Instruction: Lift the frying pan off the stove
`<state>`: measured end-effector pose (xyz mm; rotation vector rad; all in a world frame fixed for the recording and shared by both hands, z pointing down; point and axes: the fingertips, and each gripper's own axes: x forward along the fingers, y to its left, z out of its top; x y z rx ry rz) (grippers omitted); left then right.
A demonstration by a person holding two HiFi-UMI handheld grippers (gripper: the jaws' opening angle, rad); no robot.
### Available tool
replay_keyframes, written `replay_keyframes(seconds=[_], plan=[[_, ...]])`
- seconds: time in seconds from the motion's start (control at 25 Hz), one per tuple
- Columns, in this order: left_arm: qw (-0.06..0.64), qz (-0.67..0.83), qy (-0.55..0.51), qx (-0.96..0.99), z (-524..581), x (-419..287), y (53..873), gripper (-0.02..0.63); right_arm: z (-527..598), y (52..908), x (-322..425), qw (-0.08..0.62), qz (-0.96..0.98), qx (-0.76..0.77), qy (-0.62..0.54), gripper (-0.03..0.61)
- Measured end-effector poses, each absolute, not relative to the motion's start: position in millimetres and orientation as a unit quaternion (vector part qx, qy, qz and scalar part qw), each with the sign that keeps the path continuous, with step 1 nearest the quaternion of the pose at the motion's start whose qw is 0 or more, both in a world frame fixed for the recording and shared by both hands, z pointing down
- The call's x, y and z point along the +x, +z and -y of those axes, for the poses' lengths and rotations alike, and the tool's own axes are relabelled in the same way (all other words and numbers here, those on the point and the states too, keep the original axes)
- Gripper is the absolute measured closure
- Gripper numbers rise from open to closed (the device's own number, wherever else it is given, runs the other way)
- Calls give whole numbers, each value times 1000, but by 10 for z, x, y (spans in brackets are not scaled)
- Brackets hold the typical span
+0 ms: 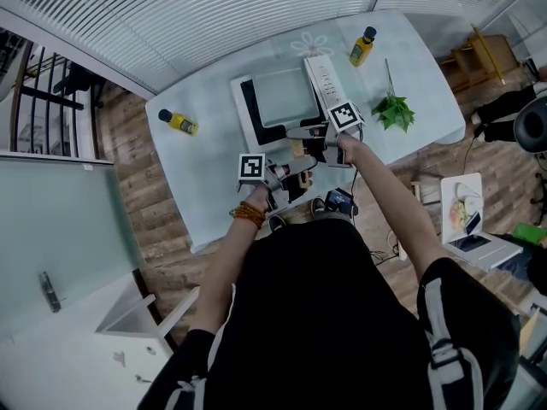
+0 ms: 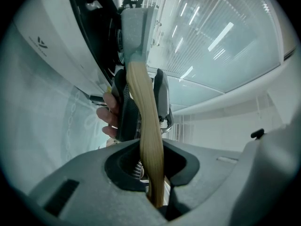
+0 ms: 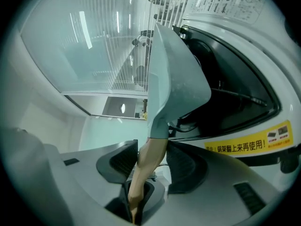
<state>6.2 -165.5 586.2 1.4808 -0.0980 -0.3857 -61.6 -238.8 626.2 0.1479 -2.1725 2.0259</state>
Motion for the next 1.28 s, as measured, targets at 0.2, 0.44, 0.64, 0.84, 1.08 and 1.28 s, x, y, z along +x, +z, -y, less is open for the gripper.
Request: replay_keyframes(seconds=[0.2, 0.44, 0.64, 0.84, 1.08, 1.28], plan=[[722, 44, -173, 668, 1664, 50, 5860, 543, 2393, 6248, -631, 85, 724, 46, 683, 403], [719, 38, -175, 671, 1642, 76, 5833, 543, 2372, 6261, -612, 82, 723, 47, 685, 408], [721, 45, -172, 669, 1664, 65, 5871, 543, 2390, 6254, -627, 71, 716, 47, 693, 411], [723, 47, -167, 669, 1667, 71, 5884, 543, 2401, 6251, -624, 73, 716, 46, 693, 413], [726, 47, -157, 668, 1649, 84, 5876, 545, 2378, 6234, -613, 67, 713, 47, 696, 414], [727, 44, -162, 666, 1632, 72, 5845, 545, 2376, 6243, -608, 64, 717, 56, 692, 413]])
